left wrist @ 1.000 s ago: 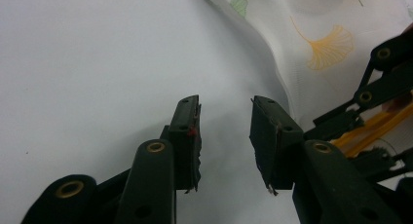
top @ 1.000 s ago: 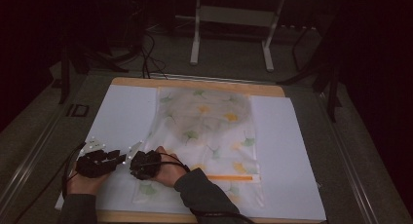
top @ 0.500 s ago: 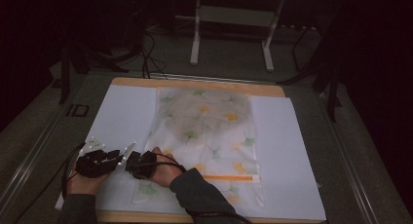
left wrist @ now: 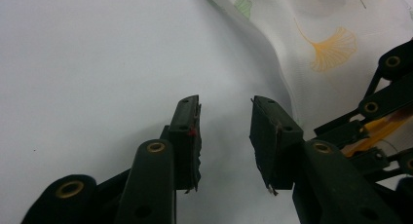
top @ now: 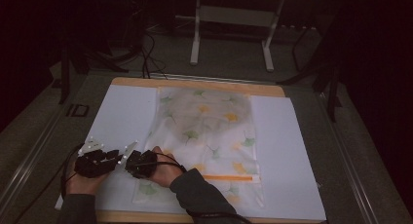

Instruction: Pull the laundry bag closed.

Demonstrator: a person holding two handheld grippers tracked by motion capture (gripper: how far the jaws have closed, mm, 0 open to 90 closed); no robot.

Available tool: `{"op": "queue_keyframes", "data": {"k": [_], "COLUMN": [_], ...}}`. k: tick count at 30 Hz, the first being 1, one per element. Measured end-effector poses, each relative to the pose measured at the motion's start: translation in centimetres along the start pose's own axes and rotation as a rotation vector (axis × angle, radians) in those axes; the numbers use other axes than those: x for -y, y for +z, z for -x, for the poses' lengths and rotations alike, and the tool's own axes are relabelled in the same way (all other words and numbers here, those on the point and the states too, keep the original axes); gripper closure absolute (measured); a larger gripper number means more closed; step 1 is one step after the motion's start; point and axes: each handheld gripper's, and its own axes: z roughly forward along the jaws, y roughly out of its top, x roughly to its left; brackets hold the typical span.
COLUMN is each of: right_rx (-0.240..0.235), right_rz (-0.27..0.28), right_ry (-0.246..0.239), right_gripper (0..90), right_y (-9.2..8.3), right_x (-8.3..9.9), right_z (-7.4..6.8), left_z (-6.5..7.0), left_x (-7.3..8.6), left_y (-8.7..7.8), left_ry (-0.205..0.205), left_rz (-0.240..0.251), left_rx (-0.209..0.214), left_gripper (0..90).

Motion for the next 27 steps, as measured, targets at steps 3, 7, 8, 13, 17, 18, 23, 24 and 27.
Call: {"op": "queue_keyframes", "data": {"k": [3,7,8,13,17,18,23,24,27], "right_rx": [0.002,0.005,0.005,0.005,0.006,0.007,-0.005,-0.01,-0.016], "right_rz": [0.015,0.03,0.032,0.041,0.037,0.033,0.01,0.008,-0.008], "right_ry": [0.0,0.003,0.004,0.009,0.016,0.018,0.015,0.016,0.012], "right_gripper": [83.2,83.2,83.2,82.7,82.6,82.7,82.6,82.7,80.8], "right_y": [-0.5,-1.2,-1.4,-2.0,-2.5,-2.5,-2.4,-2.3,-2.2], "right_x": [0.2,0.3,0.5,1.2,1.8,1.9,3.0,3.2,3.4], "right_z": [0.0,0.0,0.0,0.0,0.2,0.3,0.3,0.3,0.4], "left_z": [-0.1,0.0,0.0,-0.1,-0.1,-0.1,0.0,0.0,0.0], "left_x": [0.0,0.0,0.0,0.1,0.0,0.1,0.0,0.0,0.1], "left_y": [0.0,0.0,0.0,0.0,0.0,0.0,0.0,0.0,0.0], "left_ry": [-0.002,-0.002,-0.002,-0.004,-0.005,-0.005,-0.002,-0.001,-0.003], "left_rz": [0.001,0.001,0.002,0.001,0.001,0.0,-0.002,-0.003,-0.001], "left_rx": [-0.003,-0.003,-0.003,-0.003,-0.003,-0.004,-0.003,-0.003,-0.003], "left_gripper": [64.1,64.1,64.1,64.1,64.0,64.0,64.0,64.0,64.0]}}
